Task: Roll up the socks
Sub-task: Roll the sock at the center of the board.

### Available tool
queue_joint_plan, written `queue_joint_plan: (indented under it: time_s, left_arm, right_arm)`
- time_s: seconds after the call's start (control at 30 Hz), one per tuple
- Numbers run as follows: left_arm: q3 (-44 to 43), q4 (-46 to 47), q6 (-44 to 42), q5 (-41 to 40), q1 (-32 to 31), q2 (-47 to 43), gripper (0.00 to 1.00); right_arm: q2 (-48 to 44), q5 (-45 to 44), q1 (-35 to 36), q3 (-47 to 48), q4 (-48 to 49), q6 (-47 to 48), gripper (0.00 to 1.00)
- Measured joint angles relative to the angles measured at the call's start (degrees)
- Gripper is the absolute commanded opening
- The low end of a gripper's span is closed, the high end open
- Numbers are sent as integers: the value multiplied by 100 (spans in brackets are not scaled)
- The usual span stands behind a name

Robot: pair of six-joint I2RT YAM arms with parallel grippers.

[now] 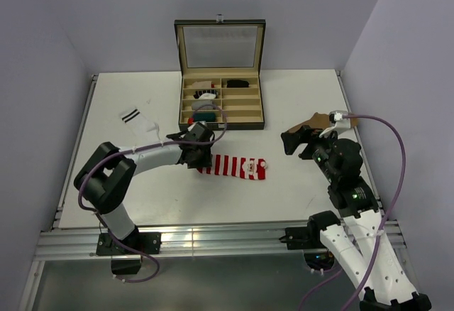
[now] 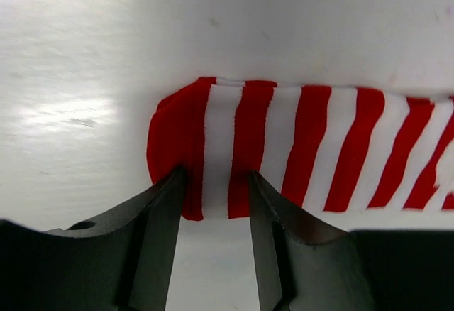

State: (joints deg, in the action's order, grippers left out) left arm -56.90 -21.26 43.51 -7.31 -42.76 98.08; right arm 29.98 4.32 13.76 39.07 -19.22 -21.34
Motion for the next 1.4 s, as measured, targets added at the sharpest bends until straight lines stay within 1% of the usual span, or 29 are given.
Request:
queue_joint_plan:
  time_s: [0.1, 0.17, 0.2, 0.33, 0.37, 0.47, 0.5, 0.6, 0.77, 0.87, 0.93, 1.13, 1.27, 1.4]
  left_arm:
    - [52, -13, -120, -168, 299, -57, 48]
    - [55, -87, -247, -407, 470, -79, 50]
    - [55, -120, -289, -514, 507, -79, 51]
    - [-11, -409, -496, -1038, 704, -76, 57]
    - [-66, -520, -525, -1154, 730, -74, 61]
    - [-234, -658, -595, -1307, 748, -98, 68]
    - [-273, -669, -597, -1320, 713, -149, 69]
    - [-431, -778, -511, -1355, 389, -358, 70]
    - [-1088, -817, -251, -1410, -557, -402, 66]
    - [-1679, -852, -166, -1602, -1097, -87, 64]
    - [-2109, -855, -162, -1751, -1314, 278, 63]
    - [-2938, -1049, -192, -2157, -1652, 1423, 58]
    - [-3206, -1237, -212, -2363, -1801, 1956, 55]
    - [-3250, -1366, -219, -2468, -1904, 2216, 54]
  right_arm:
    - [98, 44, 0, -33, 4, 2, 96]
    - [199, 120, 4, -61, 26, -4, 100]
    - [267, 164, 22, -83, 46, -11, 100]
    - [608, 345, 129, -122, 66, -48, 100]
    - [691, 382, 170, -129, 66, -59, 100]
    - [885, 435, 326, -199, 85, -94, 100]
    - [898, 435, 372, -249, 72, -105, 100]
    - [868, 363, 428, -308, 46, -140, 100]
    - [619, -153, 437, -308, 28, -267, 99]
    - [461, -678, 437, -308, -59, -444, 100]
    - [391, -1058, 437, -308, -199, -584, 100]
    - [199, -1869, 437, -323, -577, -946, 100]
    - [9, -2146, 437, -400, -719, -1086, 99]
    - [-79, -2284, 437, -400, -752, -1143, 99]
